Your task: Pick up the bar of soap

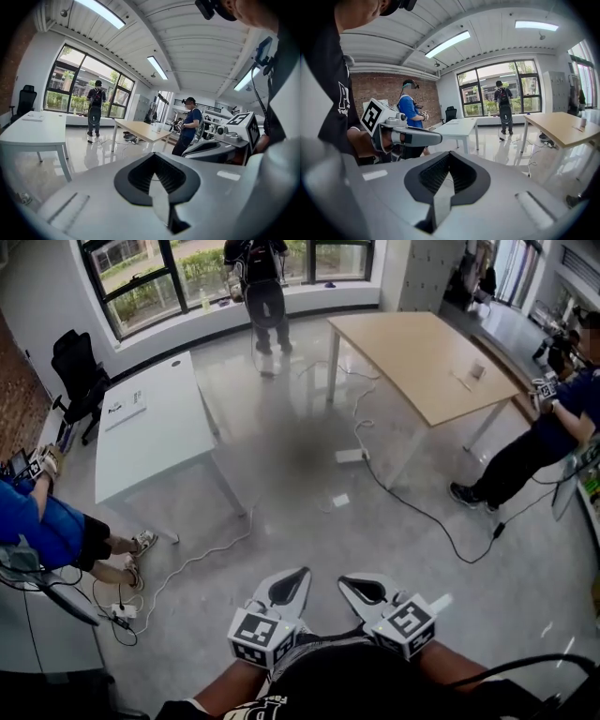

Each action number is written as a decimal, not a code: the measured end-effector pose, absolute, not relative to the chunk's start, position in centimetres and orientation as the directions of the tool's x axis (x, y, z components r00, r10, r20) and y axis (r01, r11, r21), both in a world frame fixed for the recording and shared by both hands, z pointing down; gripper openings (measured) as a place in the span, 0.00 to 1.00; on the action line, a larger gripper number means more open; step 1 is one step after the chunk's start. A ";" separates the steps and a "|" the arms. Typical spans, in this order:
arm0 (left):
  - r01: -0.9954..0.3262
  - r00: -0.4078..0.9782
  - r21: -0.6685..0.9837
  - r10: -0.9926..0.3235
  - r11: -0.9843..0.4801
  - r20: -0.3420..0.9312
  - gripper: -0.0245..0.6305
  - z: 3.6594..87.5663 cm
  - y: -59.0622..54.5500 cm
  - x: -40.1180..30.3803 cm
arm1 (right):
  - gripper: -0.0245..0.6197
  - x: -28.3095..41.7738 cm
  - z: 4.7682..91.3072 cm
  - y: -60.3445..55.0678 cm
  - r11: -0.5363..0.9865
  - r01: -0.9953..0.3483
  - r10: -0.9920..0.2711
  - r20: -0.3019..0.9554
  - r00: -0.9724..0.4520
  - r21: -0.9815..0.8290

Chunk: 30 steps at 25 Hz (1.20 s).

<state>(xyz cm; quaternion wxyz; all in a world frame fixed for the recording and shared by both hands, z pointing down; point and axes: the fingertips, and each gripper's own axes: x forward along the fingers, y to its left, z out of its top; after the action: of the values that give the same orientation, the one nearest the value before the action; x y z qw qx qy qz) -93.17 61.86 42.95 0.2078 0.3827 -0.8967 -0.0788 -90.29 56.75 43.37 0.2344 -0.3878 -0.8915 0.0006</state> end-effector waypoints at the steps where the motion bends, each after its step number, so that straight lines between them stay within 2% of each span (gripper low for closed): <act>1: -0.654 -0.622 0.299 -0.719 0.695 0.311 0.05 42.9 62.0 -92.9 | 0.05 -90.0 43.5 56.7 0.706 0.683 0.686 0.419 -0.594 -0.187; 11: -0.623 -0.680 0.265 -0.676 0.737 0.284 0.05 40.0 59.5 -87.5 | 0.05 -85.3 40.6 54.2 0.658 0.745 0.723 0.374 -0.581 -0.114; 16: -0.608 -0.702 0.235 -0.651 0.759 0.289 0.05 39.6 55.7 -82.7 | 0.05 -80.6 40.8 49.5 0.659 0.733 0.735 0.345 -0.583 -0.167; 21: -0.604 -0.682 0.216 -0.638 0.767 0.358 0.05 41.2 53.3 -78.1 | 0.05 -76.7 43.3 46.3 0.665 0.711 0.739 0.340 -0.582 -0.230; 26: -0.660 -0.621 0.203 -0.677 0.723 0.396 0.05 43.1 49.8 -75.7 | 0.05 -74.0 44.8 42.7 0.719 0.645 0.693 0.340 -0.635 -0.260; 30: -0.756 -0.542 0.181 -0.757 0.629 0.364 0.05 41.9 46.0 -74.6 | 0.05 -72.1 44.1 40.0 0.771 0.589 0.636 0.312 -0.706 -0.241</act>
<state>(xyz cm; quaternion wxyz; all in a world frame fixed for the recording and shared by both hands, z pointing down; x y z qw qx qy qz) -74.64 45.97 41.91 0.2080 0.4309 -0.8781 -0.0012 -72.09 40.01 44.12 0.1913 -0.3324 -0.9215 0.0616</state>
